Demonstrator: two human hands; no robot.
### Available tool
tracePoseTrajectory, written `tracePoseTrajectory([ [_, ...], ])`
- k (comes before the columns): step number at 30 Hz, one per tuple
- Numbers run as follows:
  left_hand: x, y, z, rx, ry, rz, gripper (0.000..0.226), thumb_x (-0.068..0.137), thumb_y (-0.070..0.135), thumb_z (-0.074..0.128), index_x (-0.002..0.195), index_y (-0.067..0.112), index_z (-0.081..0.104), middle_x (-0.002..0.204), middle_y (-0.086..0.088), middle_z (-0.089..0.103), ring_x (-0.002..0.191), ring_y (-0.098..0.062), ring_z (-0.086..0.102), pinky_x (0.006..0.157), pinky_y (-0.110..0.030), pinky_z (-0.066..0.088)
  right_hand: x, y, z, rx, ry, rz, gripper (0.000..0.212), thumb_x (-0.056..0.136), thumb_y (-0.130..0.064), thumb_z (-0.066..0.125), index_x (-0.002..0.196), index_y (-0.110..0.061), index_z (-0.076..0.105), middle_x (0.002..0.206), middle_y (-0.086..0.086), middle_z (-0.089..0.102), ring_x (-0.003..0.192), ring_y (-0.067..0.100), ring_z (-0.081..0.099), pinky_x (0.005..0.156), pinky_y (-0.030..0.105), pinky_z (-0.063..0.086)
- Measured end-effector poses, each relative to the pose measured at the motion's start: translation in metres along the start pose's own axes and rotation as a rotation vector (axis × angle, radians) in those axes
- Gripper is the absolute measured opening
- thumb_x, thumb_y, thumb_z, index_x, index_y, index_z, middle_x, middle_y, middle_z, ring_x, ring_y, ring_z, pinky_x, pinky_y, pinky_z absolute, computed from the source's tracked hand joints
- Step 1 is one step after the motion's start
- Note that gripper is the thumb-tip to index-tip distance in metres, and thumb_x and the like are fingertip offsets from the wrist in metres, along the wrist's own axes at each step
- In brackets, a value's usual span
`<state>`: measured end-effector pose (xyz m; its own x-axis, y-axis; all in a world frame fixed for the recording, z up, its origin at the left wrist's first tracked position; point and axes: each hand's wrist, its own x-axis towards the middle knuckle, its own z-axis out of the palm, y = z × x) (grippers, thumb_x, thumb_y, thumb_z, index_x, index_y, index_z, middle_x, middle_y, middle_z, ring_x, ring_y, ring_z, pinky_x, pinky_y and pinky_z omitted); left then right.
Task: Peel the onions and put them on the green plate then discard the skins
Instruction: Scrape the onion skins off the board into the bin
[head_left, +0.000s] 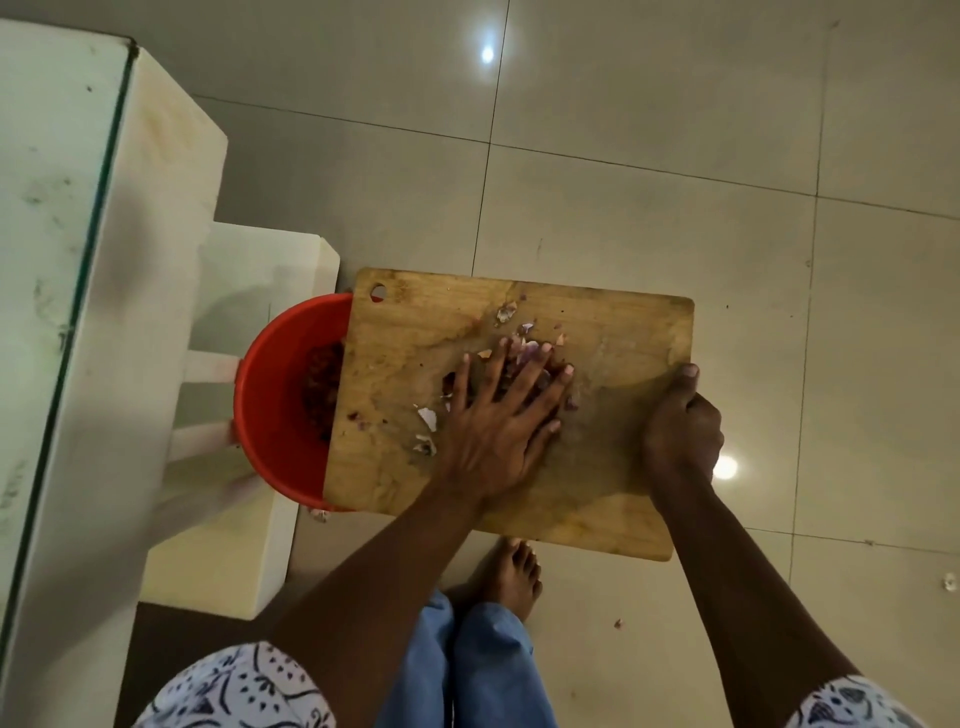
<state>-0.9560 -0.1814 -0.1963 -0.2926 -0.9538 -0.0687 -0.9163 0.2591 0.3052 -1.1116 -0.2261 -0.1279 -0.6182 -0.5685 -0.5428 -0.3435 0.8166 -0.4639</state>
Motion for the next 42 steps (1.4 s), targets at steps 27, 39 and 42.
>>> tracePoseTrajectory([
  [27, -0.069, -0.148, -0.019, -0.258, 0.118, -0.628, 0.056, 0.1, 0.042, 0.026, 0.148, 0.013, 0.029, 0.148, -0.017, 0.036, 0.133, -0.039, 0.036, 0.108, -0.056, 0.031, 0.0, 0.001, 0.001, -0.003, 0.006, -0.007, 0.065, 0.101, -0.053, 0.019, 0.13, -0.007, 0.054, 0.128, 0.017, 0.059, 0.116, 0.039, 0.055, 0.1, 0.053, 0.041],
  [39, 0.02, -0.008, -0.041, -0.16, 0.223, -0.002, 0.059, 0.097, 0.044, 0.027, 0.146, 0.011, 0.021, 0.153, -0.015, 0.027, 0.144, -0.028, 0.015, 0.116, -0.051, 0.013, -0.007, 0.0, 0.0, -0.006, 0.014, -0.009, 0.063, 0.102, -0.051, 0.02, 0.128, -0.006, 0.055, 0.125, 0.017, 0.061, 0.113, 0.038, 0.056, 0.096, 0.051, 0.043],
  [42, 0.025, 0.032, -0.026, -0.144, 0.147, 0.176, 0.055, 0.101, 0.041, 0.016, 0.145, 0.01, 0.025, 0.153, -0.012, 0.028, 0.144, -0.026, 0.014, 0.117, -0.048, 0.009, -0.009, -0.001, -0.001, -0.007, 0.002, -0.009, 0.062, 0.102, -0.05, 0.019, 0.125, -0.005, 0.056, 0.123, 0.018, 0.061, 0.111, 0.039, 0.057, 0.092, 0.049, 0.044],
])
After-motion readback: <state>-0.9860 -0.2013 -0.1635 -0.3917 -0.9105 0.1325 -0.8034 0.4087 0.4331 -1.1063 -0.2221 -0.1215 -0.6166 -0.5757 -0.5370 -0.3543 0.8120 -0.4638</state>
